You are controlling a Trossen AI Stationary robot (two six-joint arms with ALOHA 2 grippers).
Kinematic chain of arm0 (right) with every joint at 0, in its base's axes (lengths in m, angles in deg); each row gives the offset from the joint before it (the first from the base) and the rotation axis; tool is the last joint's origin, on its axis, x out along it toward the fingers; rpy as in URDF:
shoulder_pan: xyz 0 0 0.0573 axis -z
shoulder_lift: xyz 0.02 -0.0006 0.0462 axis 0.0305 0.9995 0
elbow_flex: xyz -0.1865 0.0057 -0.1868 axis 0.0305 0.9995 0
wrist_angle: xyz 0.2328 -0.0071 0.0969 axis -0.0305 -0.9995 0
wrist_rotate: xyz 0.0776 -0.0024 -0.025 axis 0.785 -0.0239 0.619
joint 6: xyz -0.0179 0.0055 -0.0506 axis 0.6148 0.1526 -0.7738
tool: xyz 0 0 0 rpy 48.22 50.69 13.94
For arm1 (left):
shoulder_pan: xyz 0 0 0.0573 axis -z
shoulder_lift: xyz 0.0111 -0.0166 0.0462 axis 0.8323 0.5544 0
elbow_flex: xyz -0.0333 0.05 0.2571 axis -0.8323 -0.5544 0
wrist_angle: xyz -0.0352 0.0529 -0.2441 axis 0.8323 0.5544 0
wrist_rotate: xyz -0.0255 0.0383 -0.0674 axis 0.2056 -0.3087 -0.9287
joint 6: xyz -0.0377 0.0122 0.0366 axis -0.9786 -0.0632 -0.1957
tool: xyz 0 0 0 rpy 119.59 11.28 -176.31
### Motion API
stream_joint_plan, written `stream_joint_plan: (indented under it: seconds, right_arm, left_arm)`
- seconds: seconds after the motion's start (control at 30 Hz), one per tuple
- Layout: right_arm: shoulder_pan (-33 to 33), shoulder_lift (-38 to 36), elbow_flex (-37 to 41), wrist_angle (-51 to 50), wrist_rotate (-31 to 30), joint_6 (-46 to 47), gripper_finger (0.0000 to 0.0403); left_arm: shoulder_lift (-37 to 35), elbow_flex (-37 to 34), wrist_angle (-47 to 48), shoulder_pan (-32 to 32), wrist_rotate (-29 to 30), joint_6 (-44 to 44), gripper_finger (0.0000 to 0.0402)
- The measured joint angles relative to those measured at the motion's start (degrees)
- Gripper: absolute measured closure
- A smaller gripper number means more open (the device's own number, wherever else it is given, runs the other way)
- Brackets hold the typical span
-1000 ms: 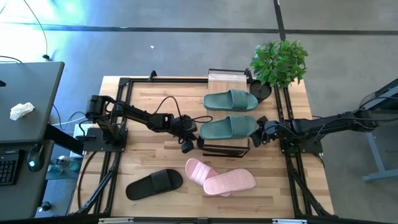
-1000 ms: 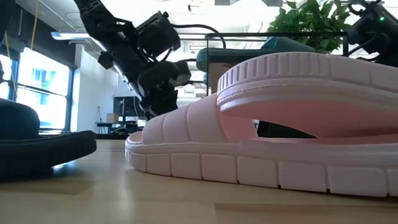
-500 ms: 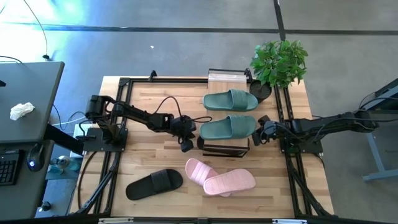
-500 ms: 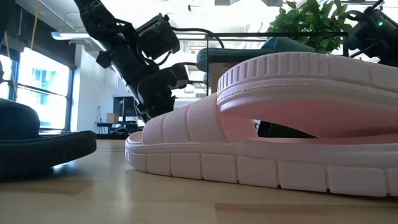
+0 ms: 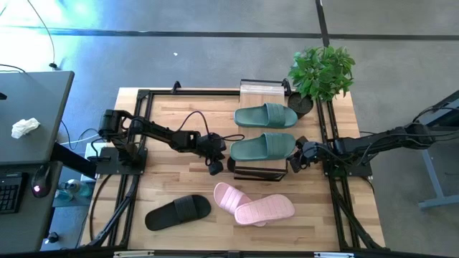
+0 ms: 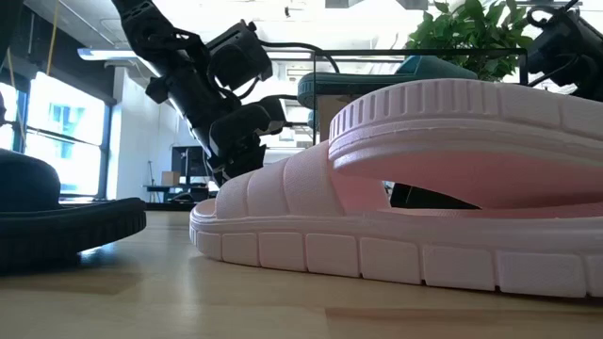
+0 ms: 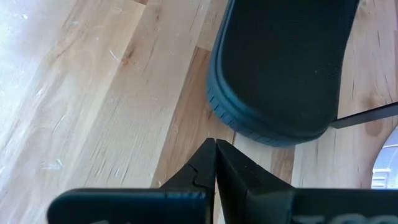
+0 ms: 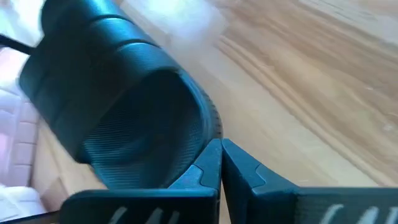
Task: Pick and place slides into the shelf
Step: Put the top black slipper under the shelf
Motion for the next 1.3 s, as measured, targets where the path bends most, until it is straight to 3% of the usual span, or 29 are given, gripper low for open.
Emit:
stream_joint_plan:
  seconds: [0.27, 0.53, 0.93, 1.3]
  right_arm:
    - [-3.05, 0.0, 0.0, 0.47, 2.0, 0.78, 0.0403]
    - [-4.48, 0.0, 0.0, 0.34, -0.87, 2.79, 0.0403]
    - [-4.5, -0.11, 0.0, 0.3, -2.29, 3.11, 0.0403]
    - [-4.5, -0.11, 0.0, 0.63, -1.63, 2.59, 0.0403]
  left_arm:
    - [0.0, -0.02, -0.01, 0.02, -0.78, -0.03, 0.0401]
    - [0.0, -0.04, -1.63, 0.85, -0.88, -0.2, 0.0401]
    - [0.13, -0.04, -0.33, -1.49, 6.47, -3.17, 0.0401]
    - [0.15, -0.04, -2.48, -0.9, 2.53, -4.9, 0.0401]
